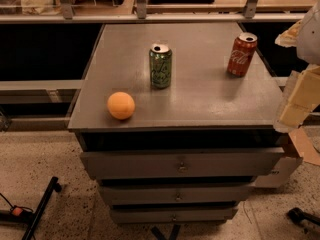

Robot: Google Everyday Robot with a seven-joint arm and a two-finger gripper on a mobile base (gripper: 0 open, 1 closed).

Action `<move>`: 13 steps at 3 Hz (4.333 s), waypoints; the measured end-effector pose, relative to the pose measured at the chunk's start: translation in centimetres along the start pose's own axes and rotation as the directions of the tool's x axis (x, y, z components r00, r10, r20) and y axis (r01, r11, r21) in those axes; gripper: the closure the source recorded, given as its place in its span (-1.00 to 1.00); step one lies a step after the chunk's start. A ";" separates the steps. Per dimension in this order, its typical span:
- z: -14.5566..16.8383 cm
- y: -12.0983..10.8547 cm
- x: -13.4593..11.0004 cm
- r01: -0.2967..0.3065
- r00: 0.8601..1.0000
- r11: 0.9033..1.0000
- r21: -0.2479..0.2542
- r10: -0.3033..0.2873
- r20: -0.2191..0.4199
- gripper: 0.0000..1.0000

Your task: Knock coke can over

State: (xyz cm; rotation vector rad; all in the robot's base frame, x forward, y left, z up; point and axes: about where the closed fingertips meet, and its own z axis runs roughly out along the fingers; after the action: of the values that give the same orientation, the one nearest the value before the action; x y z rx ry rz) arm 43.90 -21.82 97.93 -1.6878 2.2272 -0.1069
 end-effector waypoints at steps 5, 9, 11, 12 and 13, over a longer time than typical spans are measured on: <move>2.8 -12.9 -0.2 -0.222 0.918 0.971 0.083 0.180 0.353 -1.00; 10.7 -20.9 -2.3 -0.496 0.659 0.868 -0.030 0.399 0.637 -1.00; 13.8 -23.6 -1.6 -0.607 0.534 0.793 -0.038 0.443 0.721 -1.00; 14.8 -24.7 -0.5 -0.659 0.488 0.752 -0.037 0.464 0.739 -1.00; 15.6 -25.4 -0.4 -0.682 0.463 0.731 -0.036 0.469 0.752 -1.00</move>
Offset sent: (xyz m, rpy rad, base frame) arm 0.1564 -0.0486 -0.0020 0.1066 -0.1991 -0.1228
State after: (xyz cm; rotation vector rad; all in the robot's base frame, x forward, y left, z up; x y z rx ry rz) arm 72.25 -26.51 90.05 -0.5363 1.8811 0.3604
